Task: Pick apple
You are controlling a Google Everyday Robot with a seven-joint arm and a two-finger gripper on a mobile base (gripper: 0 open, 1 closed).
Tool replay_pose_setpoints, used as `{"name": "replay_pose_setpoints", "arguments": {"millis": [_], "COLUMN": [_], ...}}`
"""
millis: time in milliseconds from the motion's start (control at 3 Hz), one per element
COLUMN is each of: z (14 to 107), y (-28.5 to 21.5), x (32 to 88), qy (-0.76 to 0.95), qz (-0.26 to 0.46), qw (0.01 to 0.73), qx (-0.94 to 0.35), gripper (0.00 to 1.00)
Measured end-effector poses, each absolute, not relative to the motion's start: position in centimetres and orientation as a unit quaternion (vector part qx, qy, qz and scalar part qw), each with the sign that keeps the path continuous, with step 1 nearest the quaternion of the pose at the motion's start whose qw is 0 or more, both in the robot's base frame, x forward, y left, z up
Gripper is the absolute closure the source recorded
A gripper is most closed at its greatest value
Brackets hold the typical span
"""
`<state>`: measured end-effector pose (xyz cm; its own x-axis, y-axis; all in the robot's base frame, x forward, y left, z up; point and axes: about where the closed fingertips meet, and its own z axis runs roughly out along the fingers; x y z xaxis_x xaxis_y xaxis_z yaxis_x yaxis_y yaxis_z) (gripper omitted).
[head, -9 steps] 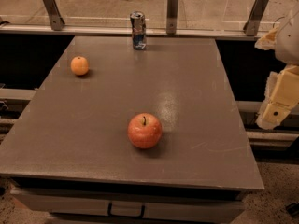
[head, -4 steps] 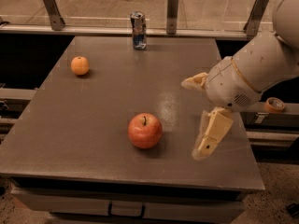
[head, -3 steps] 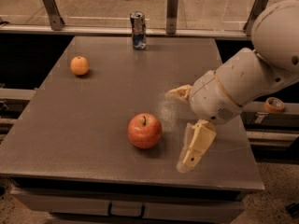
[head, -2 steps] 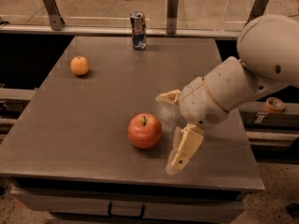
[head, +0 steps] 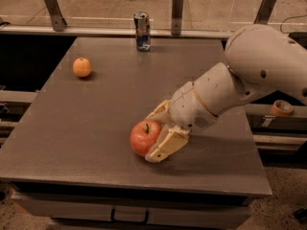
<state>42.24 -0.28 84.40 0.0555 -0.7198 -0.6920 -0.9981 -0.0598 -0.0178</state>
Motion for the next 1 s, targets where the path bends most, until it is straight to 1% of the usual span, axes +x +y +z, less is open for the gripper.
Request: {"name": "replay_pose_setpoints", "arguments": {"millis": [333, 667, 1000], "z": [84.3, 85.6, 88.9], "y": [0.5, 0.4, -1.1], "x": [42.4, 43.8, 47.8], "qy": [0.639, 0.652, 0.661], "qz": [0.277, 0.274, 0.269], "qw": [0.254, 0.248, 0.286], "qx": [-0.671, -0.662, -0.640], "gripper": [0.64, 0.88, 1.00]}}
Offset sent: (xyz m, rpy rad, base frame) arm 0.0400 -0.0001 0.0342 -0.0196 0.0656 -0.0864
